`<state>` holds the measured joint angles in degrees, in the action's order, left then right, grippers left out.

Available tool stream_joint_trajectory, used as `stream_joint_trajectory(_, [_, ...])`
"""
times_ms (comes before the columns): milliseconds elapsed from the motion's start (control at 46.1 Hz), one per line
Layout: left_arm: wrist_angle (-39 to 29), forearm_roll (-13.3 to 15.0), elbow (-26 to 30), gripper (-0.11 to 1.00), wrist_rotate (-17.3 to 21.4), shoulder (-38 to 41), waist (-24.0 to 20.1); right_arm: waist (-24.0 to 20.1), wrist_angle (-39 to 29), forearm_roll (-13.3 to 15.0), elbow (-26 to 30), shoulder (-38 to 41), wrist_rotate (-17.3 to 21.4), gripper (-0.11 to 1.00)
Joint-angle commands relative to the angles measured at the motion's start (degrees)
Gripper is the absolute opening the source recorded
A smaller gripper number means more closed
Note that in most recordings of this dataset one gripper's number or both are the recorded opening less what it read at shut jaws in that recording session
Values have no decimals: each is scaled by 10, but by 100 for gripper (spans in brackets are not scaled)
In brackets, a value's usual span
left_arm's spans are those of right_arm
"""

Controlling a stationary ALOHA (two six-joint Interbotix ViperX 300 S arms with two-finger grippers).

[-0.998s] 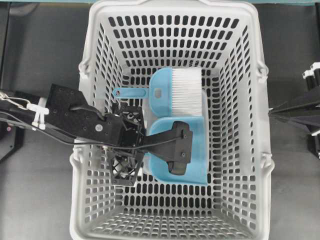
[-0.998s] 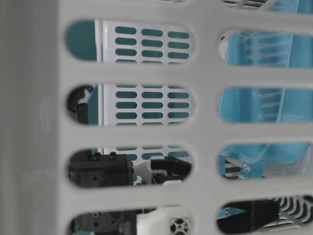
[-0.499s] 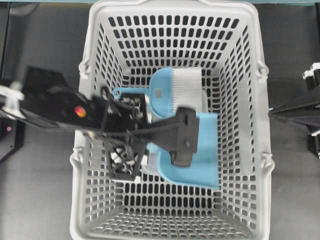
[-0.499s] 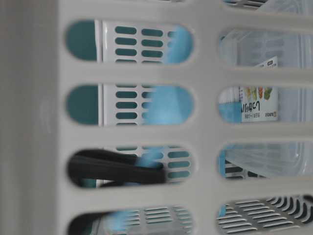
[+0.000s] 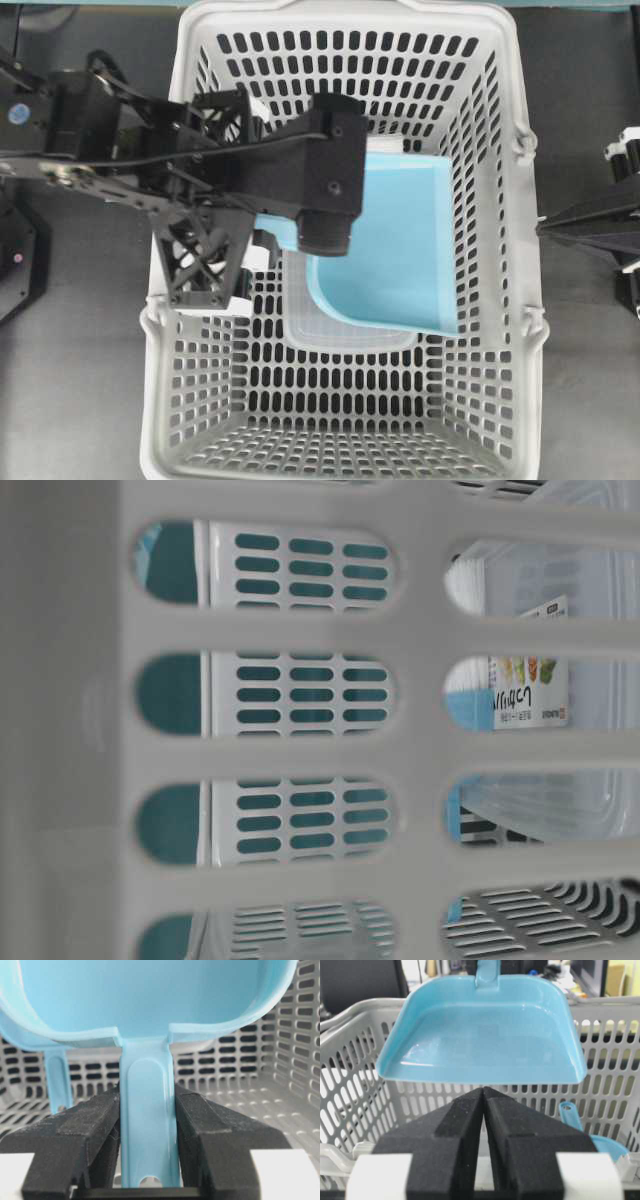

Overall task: Pick up the dustpan from the shopping basket with the left arm.
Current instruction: 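Lift the dustpan upward out of the basket with the left gripper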

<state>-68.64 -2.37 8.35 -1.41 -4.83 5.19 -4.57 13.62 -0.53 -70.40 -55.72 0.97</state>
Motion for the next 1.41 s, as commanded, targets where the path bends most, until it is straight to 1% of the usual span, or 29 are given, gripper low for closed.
stream_joint_trajectory(0, [13, -2, -3, 29, 1, -21, 0, -2, 3, -2, 4, 3, 1, 0])
stream_joint_trajectory(239, [57, -2, -35, 29, 1, -42, -3, -2, 3, -2, 4, 3, 2, 0])
stream_joint_trajectory(390, [70, -2, -49, 29, -1, -50, -3, -2, 3, -3, 4, 3, 2, 0])
stream_joint_trajectory(867, [89, -2, -52, 29, -1, -51, -4, -2, 3, -4, 4, 3, 2, 0])
stream_joint_trajectory(1388, [91, -2, -51, 29, -1, -53, -5, -2, 3, -5, 4, 3, 2, 0])
